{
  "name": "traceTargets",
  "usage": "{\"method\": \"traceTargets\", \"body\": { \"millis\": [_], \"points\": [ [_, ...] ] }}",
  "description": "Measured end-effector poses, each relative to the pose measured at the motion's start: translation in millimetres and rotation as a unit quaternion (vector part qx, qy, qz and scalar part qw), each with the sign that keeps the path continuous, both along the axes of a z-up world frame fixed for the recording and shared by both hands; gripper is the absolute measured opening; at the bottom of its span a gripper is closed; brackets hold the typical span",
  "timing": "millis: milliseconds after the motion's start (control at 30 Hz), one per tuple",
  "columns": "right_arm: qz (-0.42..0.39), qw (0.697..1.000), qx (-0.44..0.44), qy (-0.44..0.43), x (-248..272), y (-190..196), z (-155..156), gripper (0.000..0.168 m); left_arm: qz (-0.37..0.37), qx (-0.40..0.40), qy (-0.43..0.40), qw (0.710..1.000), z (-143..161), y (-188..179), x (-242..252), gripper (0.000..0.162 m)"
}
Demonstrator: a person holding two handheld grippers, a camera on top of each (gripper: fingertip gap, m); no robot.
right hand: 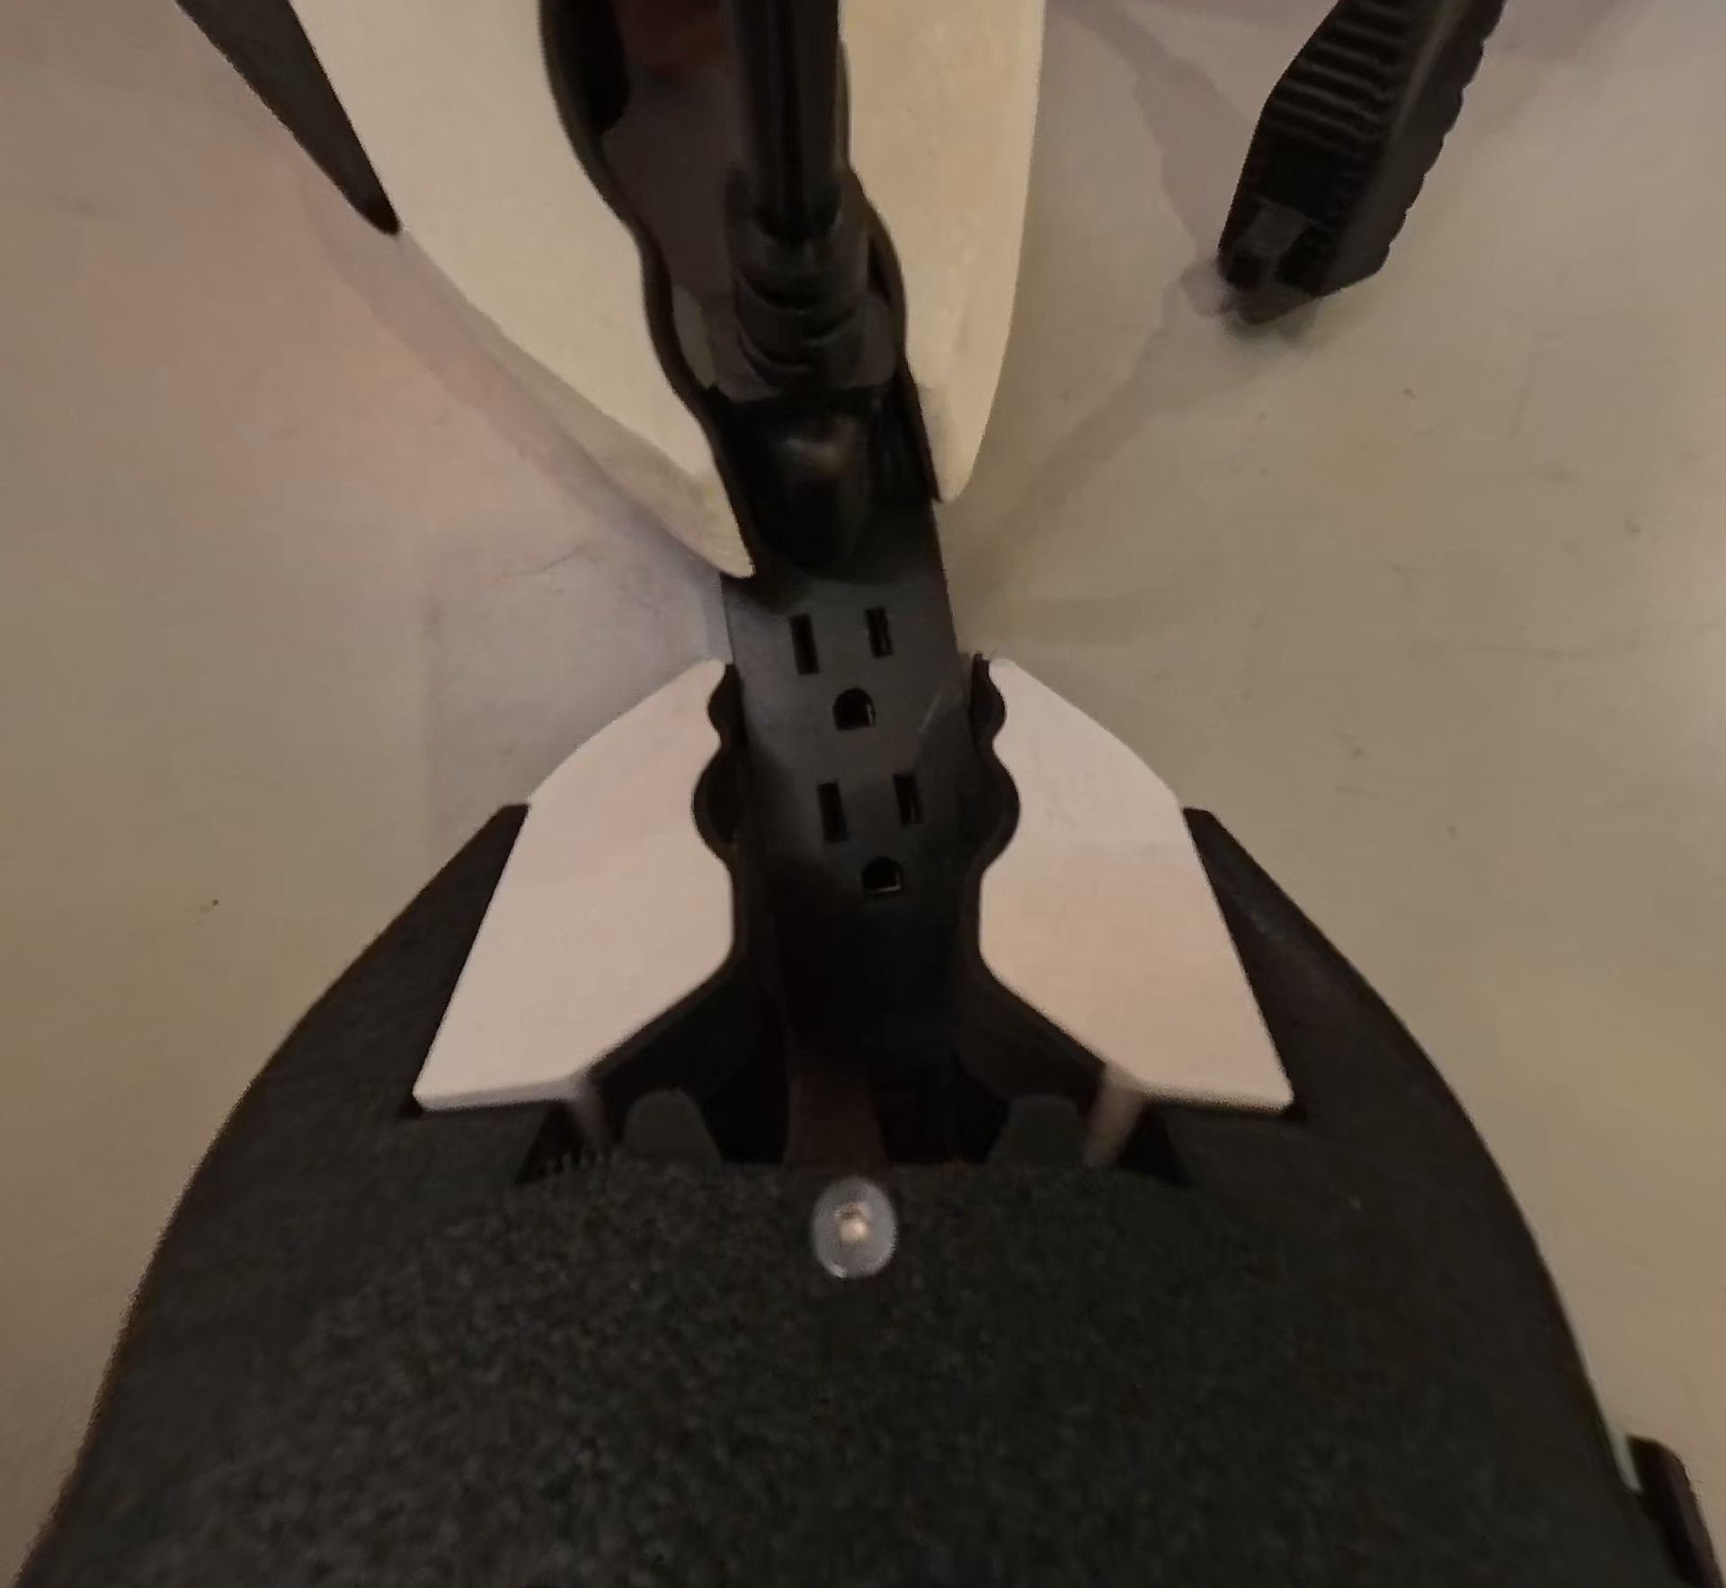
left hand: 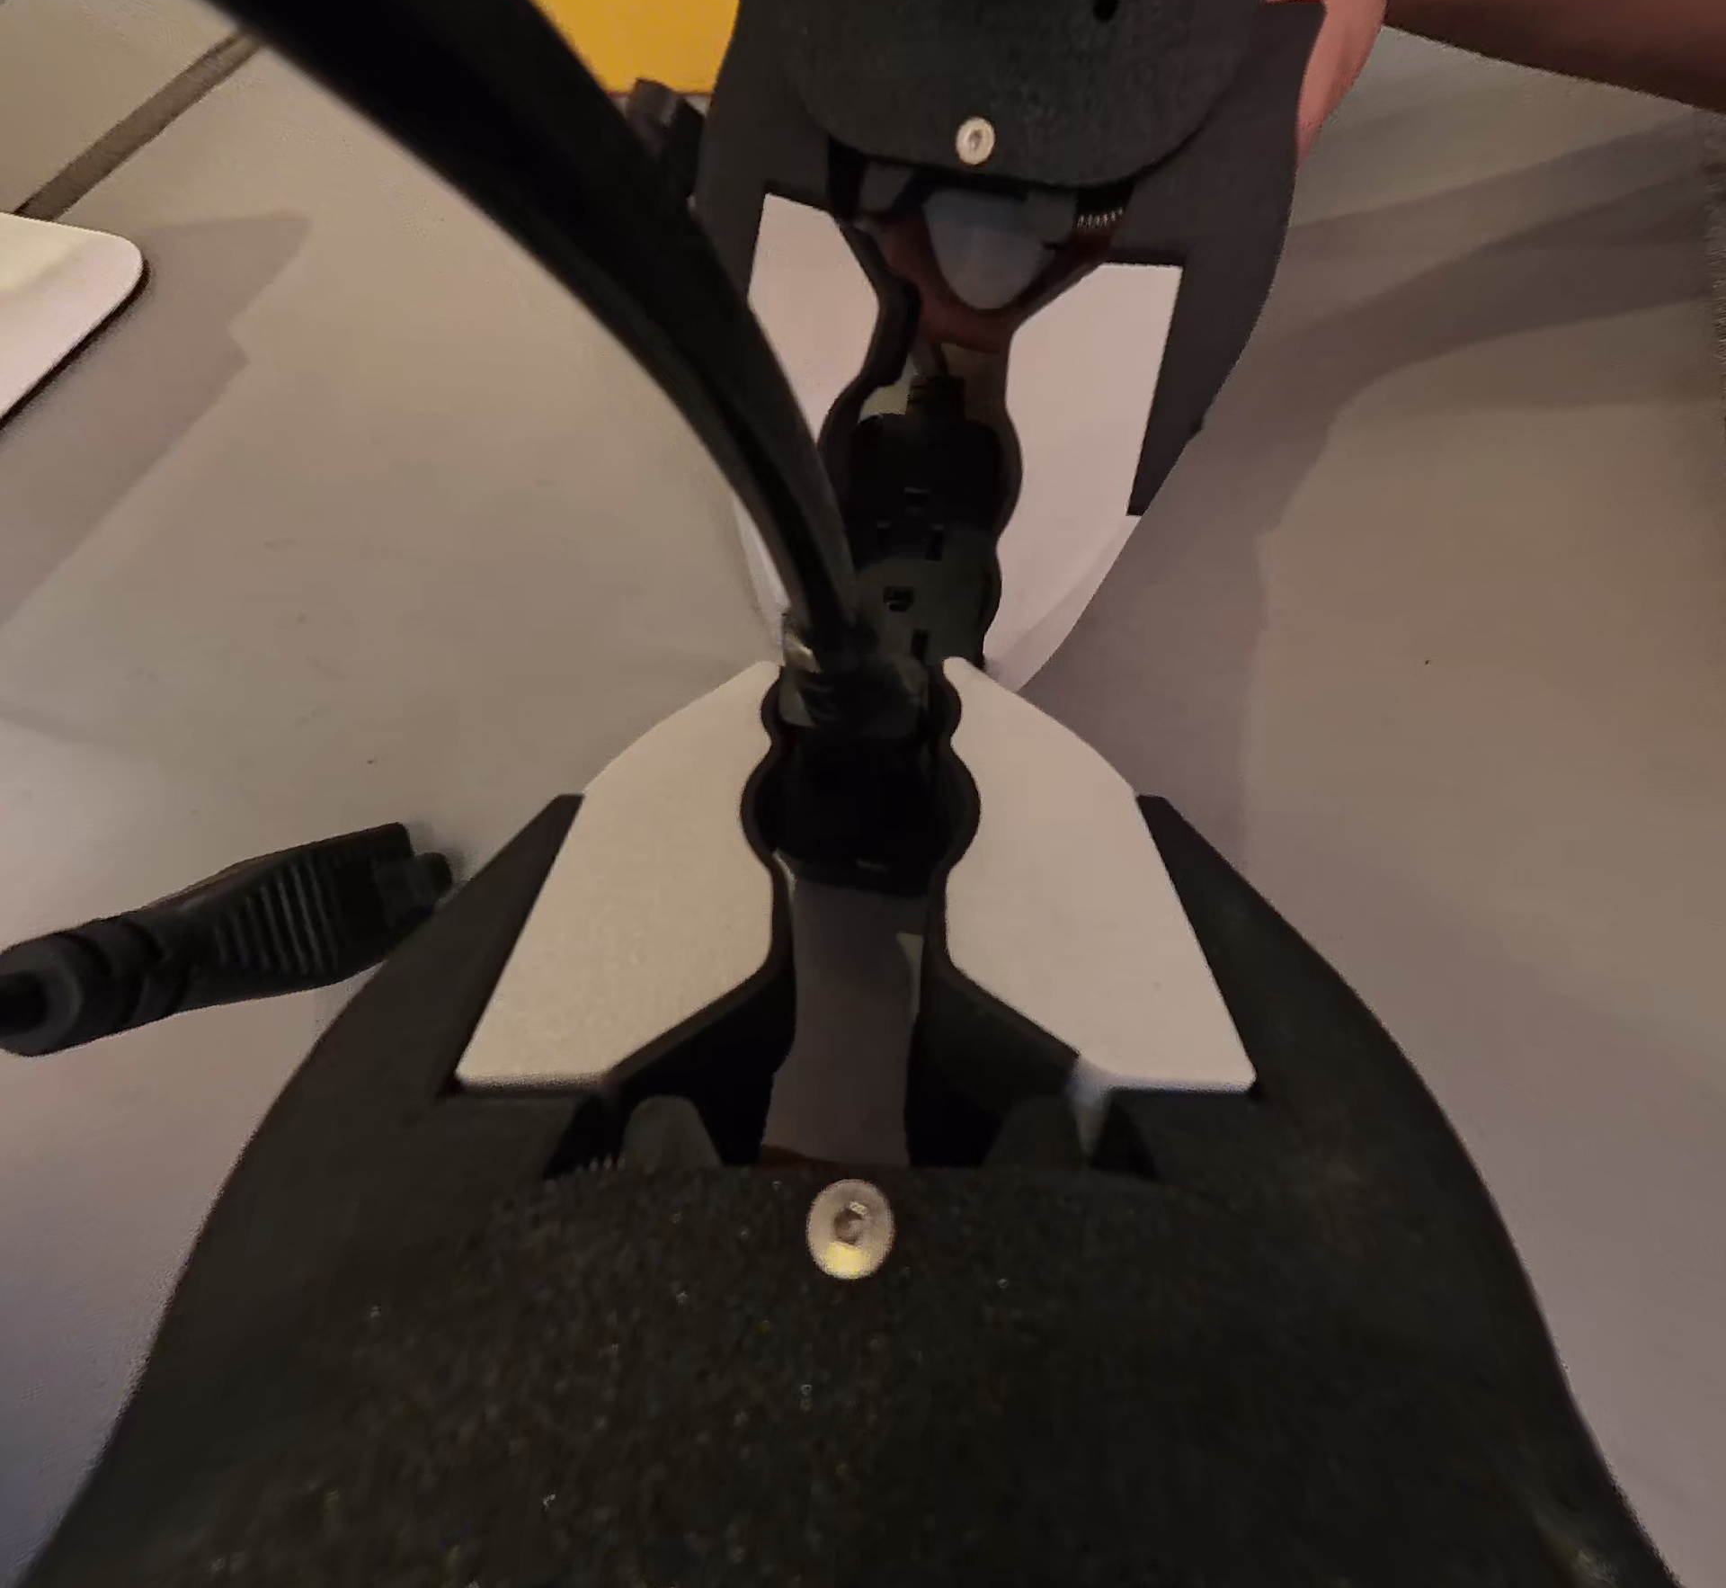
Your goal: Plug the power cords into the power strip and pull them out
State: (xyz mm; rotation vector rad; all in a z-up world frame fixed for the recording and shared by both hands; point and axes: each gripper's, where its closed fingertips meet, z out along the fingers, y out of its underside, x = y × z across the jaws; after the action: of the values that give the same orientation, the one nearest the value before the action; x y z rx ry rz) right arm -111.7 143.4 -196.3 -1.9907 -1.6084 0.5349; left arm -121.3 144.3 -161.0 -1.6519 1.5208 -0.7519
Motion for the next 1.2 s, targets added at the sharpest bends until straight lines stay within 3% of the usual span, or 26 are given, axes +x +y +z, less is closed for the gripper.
{"method": "traceTargets", "body": {
  "millis": [133,333,600,1200],
  "points": [
    [0.006,0.999,-0.014,0.028,-10,-4,7,0.052,-0.007,-0.004,-0.003,1.0,0,-1,1,0.025],
    [0.007,0.998,-0.033,0.054,-17,-3,4,0.045,-0.017,-0.008,-0.004,1.0,0,-2,-3,0.025],
    [0.006,1.0,-0.022,0.008,-14,-5,1,0.046,-0.009,-0.011,0.013,1.0,1,-3,0,0.024],
    [0.013,0.999,-0.029,0.021,-17,-10,1,0.047,-0.032,-0.029,0.015,0.999,1,-8,-3,0.024]
  ]
}}
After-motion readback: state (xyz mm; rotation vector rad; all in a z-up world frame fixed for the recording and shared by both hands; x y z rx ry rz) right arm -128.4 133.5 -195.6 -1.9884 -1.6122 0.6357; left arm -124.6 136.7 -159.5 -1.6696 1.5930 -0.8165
